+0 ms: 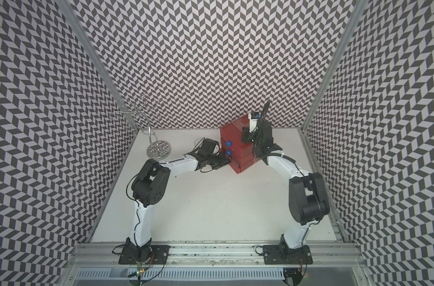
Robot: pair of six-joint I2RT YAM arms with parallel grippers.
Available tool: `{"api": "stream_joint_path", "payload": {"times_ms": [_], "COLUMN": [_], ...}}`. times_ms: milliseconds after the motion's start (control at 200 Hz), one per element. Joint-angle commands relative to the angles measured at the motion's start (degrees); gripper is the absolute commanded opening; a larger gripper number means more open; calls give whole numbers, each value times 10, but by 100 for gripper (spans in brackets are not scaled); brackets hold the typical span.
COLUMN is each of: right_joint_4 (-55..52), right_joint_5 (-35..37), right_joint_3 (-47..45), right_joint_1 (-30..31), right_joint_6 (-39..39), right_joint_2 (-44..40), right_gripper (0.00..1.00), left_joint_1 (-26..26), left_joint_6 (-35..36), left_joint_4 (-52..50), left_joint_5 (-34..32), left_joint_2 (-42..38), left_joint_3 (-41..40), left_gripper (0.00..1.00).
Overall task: Place the fruit knives into the drawer by color
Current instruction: Close the drawer in the storage box.
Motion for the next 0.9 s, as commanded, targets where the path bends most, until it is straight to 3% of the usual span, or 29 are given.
{"api": "stream_joint_path", "payload": {"times_ms": [0, 896], "right_joint_4": [-267, -266], "right_joint_5": [-24, -23], "right_joint_3": [-79, -79], "right_joint_1": [5, 5], "right_joint_6": [29, 33], "right_joint_2": [125, 119], "right_gripper": [0, 0], "left_joint_1": [-6, -10], "left_joint_6": [-6, -39], "left_joint_4": [31, 128], "left_joint_5": [16, 45], "left_joint_2": [11, -15], "left_joint_3": [15, -42], "left_gripper": [0, 0]}}
